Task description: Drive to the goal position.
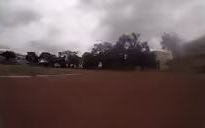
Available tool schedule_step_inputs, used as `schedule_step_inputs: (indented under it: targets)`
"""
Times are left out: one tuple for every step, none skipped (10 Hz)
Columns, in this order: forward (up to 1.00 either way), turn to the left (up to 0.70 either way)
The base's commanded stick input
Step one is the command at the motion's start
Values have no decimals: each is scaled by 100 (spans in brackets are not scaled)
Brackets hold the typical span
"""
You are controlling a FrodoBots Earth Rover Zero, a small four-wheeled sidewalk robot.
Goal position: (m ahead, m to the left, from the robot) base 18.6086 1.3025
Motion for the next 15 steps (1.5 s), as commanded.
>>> schedule_step_inputs:
  targets:
    - [100, -30]
    - [100, -17]
    - [100, -5]
    - [100, -14]
    - [100, -36]
    - [100, -40]
    - [100, -40]
    - [100, -40]
    - [100, -40]
    - [100, -40]
    - [100, -37]
    - [100, -33]
    - [100, -29]
    - [100, -25]
    - [100, -20]
